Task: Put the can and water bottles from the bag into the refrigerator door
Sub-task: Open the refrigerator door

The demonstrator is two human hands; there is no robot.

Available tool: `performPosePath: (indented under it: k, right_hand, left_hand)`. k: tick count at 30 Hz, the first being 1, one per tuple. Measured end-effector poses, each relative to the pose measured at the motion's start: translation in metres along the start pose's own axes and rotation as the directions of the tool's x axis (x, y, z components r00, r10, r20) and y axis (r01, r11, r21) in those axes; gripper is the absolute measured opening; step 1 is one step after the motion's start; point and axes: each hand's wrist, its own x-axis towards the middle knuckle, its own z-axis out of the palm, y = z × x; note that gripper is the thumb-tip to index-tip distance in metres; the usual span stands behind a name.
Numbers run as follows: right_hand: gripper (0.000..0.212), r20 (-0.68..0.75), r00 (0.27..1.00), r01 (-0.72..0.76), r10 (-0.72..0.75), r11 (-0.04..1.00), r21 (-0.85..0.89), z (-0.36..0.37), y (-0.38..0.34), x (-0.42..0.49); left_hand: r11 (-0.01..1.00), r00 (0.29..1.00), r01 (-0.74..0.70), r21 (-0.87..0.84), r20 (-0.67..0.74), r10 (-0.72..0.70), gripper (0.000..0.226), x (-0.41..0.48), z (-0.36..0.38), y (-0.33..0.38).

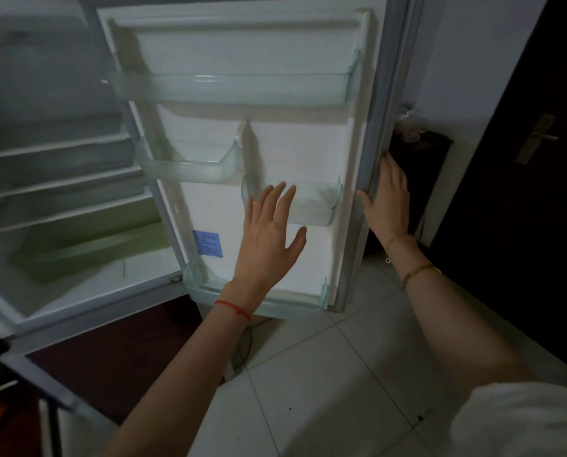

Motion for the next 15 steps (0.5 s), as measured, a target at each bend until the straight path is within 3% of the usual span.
performPosePath:
  k: [6,15]
  right_hand:
    - [0.078,0.015,0.999,0.031,-0.033,0.994,0.104,-0.018,-0.004,-0.012]
    - [0.068,-0.101,0.987,0.143,-0.124,0.967,0.21,-0.05,-0.046,-0.046]
  left_hand:
    - [0.998,0.998,0.06,-0.01,-0.035,-0.06,0.064,-0.017,-0.021,0.005]
    - [0.99,0.987,0.14,-0.031,-0.07,-0.142,0.064,-0.05,-0.061,-0.002]
